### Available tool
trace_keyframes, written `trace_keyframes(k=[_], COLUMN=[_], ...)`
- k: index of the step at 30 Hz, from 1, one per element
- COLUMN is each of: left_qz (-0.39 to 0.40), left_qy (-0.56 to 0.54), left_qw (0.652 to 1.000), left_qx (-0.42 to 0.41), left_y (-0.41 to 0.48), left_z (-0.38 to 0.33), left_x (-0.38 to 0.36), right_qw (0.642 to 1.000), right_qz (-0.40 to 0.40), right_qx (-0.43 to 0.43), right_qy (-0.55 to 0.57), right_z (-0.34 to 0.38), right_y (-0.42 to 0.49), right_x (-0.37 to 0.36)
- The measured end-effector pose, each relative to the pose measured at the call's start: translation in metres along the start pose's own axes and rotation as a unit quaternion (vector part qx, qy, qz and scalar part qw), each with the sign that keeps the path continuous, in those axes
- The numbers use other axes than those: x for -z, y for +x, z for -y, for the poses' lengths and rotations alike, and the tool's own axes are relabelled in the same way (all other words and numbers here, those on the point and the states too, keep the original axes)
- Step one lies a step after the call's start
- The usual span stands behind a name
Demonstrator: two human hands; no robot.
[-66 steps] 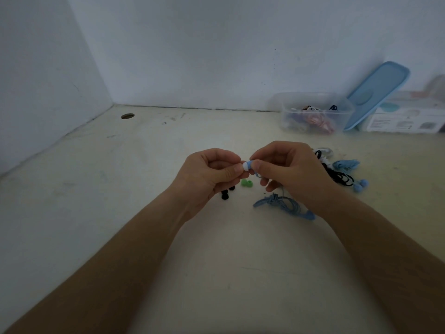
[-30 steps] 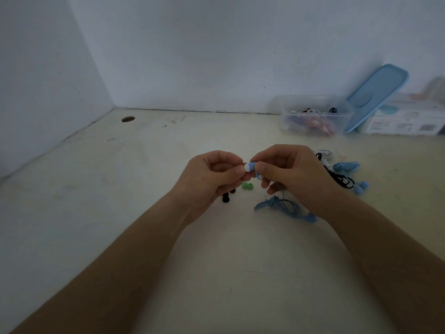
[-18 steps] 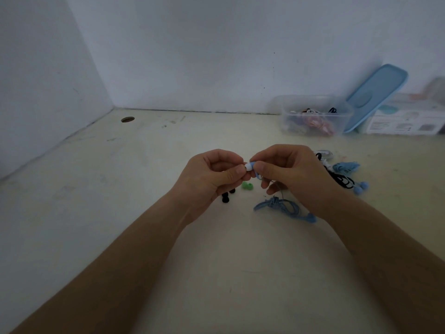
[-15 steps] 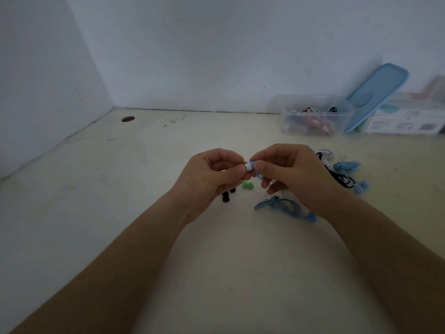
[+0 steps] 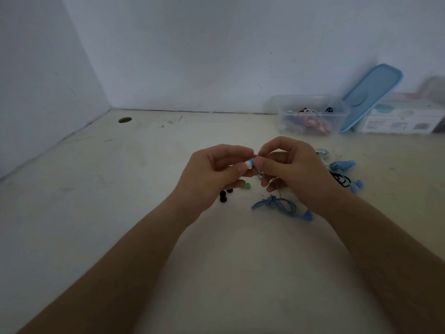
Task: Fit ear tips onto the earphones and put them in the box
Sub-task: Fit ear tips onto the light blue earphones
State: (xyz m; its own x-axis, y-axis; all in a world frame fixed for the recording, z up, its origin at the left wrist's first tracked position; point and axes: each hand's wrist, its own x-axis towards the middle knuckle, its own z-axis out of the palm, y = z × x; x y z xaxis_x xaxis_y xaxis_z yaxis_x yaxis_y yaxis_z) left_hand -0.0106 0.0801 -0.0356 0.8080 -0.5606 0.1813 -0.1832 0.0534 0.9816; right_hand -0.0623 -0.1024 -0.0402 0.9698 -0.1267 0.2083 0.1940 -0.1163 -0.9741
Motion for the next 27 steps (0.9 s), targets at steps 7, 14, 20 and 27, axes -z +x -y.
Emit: trace_keyframes(k=[7,14,20,27], left_qz=[-0.019,0.022,0.068,0.088], left_qy=[0.065,0.269,0.329,0.363], left_qw=[0.997,0.960,0.935,0.920], left_qx=[-0.044,-0.080,-0.113,-0.119], left_y=[0.001,-0.003,-0.003,-0.002], left_z=[-0.001,0.009,0.016,0.015], left_x=[-0.004,-0.007,-0.010,-0.010], right_qw=[0.993,0.885,0.794,0.800], right_qz=[-0.050,0.136,0.134,0.105], right_qx=[0.006,-0.075,-0.107,-0.071], right_qy=[-0.104,-0.439,-0.583,-0.587], right_z=[0.007,0.042,0.032,0.033], right_y=[0.000,-0.013,-0.044,-0.053], right_x=[0.013,0.040,0.036,0.031])
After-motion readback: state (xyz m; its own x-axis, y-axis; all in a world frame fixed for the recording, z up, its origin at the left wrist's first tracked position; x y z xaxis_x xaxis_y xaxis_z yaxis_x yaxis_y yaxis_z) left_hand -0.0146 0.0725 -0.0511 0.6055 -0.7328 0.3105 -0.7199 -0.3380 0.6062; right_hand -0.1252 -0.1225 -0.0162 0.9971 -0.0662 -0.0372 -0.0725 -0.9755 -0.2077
